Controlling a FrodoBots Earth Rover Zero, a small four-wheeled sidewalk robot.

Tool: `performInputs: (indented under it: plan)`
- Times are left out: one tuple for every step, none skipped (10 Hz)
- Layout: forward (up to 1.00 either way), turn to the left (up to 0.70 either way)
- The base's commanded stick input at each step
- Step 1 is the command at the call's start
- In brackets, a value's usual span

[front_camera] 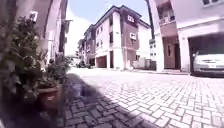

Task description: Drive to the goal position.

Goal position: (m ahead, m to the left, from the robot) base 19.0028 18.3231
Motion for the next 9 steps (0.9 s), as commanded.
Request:
performInputs:
  plan:
    - [0.00,-0.68]
    - [0.00,-0.68]
    - [0.00,-0.68]
    - [0.00,-0.68]
    - [0.00,-0.68]
    - [0.00,-0.68]
    - [0.00,-0.68]
    - [0.00,-0.68]
    - [0.00,-0.68]
